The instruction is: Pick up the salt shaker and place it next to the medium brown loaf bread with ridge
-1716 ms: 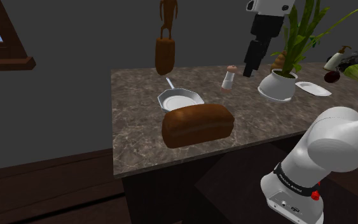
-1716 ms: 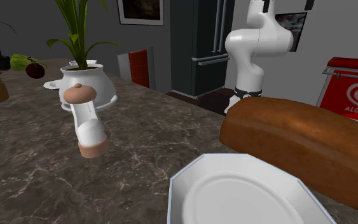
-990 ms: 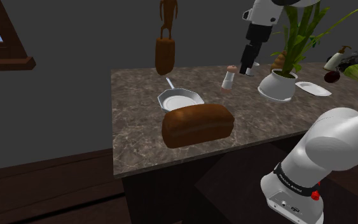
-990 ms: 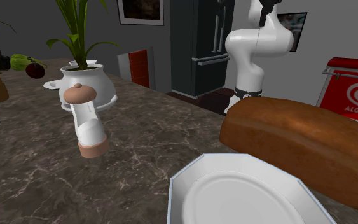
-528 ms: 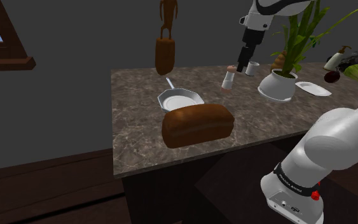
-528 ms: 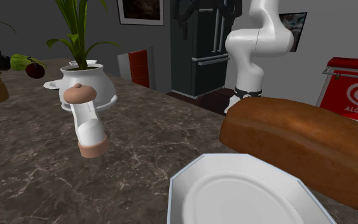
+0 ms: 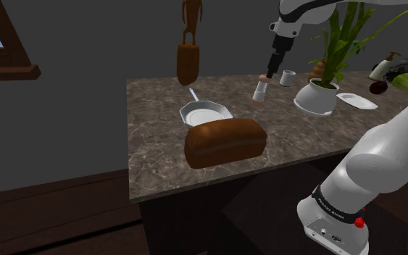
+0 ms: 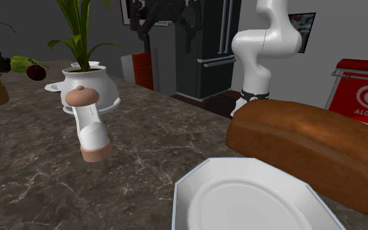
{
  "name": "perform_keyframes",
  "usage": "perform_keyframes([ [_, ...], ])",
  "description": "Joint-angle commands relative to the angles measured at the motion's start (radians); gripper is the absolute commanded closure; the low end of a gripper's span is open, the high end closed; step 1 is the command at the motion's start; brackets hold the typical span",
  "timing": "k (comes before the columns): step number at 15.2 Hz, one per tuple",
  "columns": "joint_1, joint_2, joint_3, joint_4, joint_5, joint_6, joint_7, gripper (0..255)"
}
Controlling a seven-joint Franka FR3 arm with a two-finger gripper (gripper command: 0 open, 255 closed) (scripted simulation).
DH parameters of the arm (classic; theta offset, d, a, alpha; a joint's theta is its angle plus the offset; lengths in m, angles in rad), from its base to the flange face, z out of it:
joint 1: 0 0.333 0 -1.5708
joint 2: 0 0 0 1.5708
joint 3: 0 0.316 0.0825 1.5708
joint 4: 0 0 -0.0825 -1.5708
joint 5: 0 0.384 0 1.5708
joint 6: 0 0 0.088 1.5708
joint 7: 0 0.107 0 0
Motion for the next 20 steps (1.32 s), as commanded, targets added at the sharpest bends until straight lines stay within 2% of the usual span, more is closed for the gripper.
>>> perform_keyframes([
  [1,-0.005,0.070,-0.028,0.037,0.022,0.038,-0.052,0],
  [8,-0.051,0.339,-0.090,0.267,0.149,0.071,-0.237,0],
  [15,-0.162,0.629,-0.087,0.586,0.291,0.028,-0.385,0],
  [20,-0.169,0.655,-0.079,0.568,0.304,0.071,-0.395,0],
])
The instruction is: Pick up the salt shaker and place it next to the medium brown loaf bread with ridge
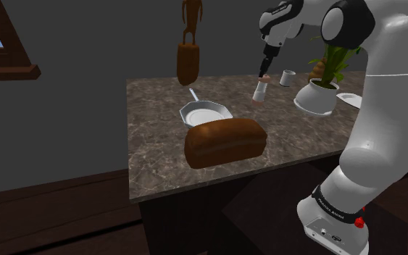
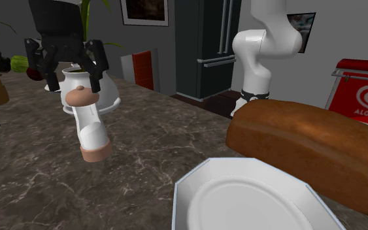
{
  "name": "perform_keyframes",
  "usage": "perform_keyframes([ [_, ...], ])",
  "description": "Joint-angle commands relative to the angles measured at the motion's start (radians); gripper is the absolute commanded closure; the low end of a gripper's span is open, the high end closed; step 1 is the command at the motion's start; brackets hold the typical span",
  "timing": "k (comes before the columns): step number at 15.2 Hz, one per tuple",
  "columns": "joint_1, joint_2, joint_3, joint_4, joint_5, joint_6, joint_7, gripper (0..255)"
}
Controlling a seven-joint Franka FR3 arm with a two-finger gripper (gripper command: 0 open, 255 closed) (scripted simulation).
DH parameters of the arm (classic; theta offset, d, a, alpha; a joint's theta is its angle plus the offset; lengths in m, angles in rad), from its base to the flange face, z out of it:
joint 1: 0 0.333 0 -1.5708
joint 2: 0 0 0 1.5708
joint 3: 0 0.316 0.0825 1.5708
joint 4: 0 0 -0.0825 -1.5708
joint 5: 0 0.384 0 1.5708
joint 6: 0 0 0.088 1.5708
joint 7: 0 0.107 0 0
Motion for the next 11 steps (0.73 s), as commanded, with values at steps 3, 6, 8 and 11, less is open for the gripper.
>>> perform_keyframes([
  [3,-0.003,0.023,0.006,-0.028,0.013,0.049,-0.009,0],
  [6,-0.003,0.023,0.006,-0.028,0.013,0.049,-0.009,0],
  [8,-0.003,0.023,0.006,-0.028,0.013,0.049,-0.009,0],
  [11,-0.003,0.023,0.006,-0.028,0.013,0.049,-0.009,0],
])
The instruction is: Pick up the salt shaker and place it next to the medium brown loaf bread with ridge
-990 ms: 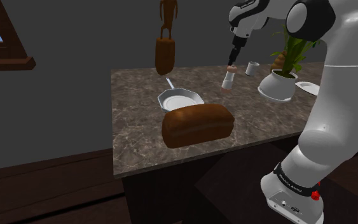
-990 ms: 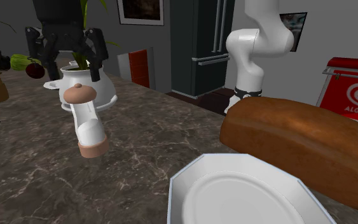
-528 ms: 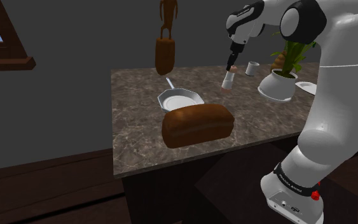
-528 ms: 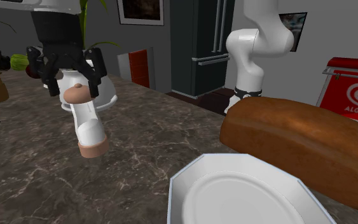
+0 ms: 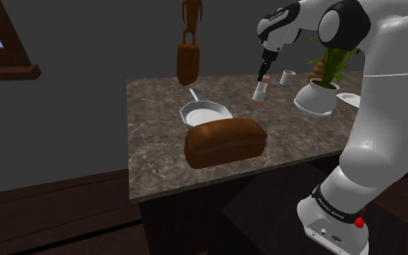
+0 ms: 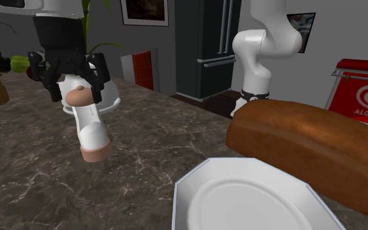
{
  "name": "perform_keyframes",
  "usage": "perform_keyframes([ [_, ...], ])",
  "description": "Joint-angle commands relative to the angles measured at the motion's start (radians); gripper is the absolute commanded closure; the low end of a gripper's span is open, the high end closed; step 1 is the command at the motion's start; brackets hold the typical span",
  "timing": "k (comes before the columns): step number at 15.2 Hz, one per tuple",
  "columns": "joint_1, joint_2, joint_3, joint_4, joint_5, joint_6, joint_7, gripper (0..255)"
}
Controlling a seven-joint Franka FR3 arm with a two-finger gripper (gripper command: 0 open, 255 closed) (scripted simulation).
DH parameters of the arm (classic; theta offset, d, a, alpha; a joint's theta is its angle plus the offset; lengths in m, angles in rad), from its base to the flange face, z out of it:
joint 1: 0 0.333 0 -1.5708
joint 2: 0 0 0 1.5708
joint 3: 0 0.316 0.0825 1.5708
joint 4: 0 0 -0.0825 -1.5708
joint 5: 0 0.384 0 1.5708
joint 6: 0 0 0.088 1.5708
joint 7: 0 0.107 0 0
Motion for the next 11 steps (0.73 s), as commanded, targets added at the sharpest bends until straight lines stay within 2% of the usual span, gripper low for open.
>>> perform_keyframes([
  [1,0.000,0.000,0.000,0.000,0.000,0.000,0.000,255],
  [11,0.000,-0.004,-0.001,0.007,-0.003,-0.011,0.002,255],
])
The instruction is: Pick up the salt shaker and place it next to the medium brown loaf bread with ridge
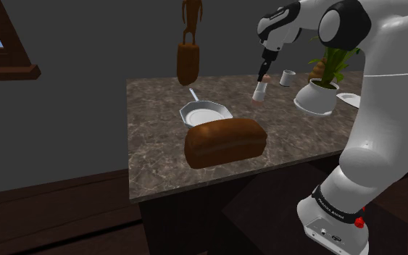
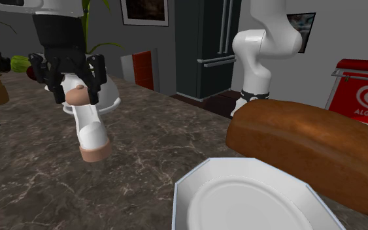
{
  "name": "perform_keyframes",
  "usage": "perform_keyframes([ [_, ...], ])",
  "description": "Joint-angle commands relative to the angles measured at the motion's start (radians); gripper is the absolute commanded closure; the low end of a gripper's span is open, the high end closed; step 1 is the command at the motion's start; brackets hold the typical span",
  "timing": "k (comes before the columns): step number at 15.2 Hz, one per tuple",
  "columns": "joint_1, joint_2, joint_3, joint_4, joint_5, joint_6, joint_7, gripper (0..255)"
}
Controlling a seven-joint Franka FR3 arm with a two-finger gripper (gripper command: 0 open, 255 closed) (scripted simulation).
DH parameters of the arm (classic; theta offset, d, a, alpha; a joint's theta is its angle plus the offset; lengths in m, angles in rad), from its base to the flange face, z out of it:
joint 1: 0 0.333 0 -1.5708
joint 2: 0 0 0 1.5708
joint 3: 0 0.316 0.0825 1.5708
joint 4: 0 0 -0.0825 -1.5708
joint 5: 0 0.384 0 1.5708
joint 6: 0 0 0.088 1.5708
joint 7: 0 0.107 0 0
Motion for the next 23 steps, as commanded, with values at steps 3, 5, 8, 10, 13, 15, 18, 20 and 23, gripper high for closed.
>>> perform_keyframes([
  [3,0.000,-0.013,-0.004,0.029,-0.008,-0.041,0.007,255],
  [5,0.000,-0.020,-0.006,0.046,-0.012,-0.064,0.010,255],
  [8,0.000,-0.028,-0.009,0.075,-0.018,-0.100,0.015,255],
  [10,-0.001,-0.033,-0.010,0.095,-0.021,-0.125,0.018,255],
  [13,-0.003,-0.038,-0.013,0.129,-0.025,-0.162,0.022,255],
  [15,-0.005,-0.040,-0.014,0.153,-0.027,-0.188,0.025,255],
  [18,-0.009,-0.041,-0.015,0.191,-0.029,-0.227,0.028,255],
  [20,-0.012,-0.041,-0.016,0.219,-0.029,-0.254,0.030,255],
  [23,-0.017,-0.038,-0.017,0.264,-0.029,-0.296,0.033,255],
])
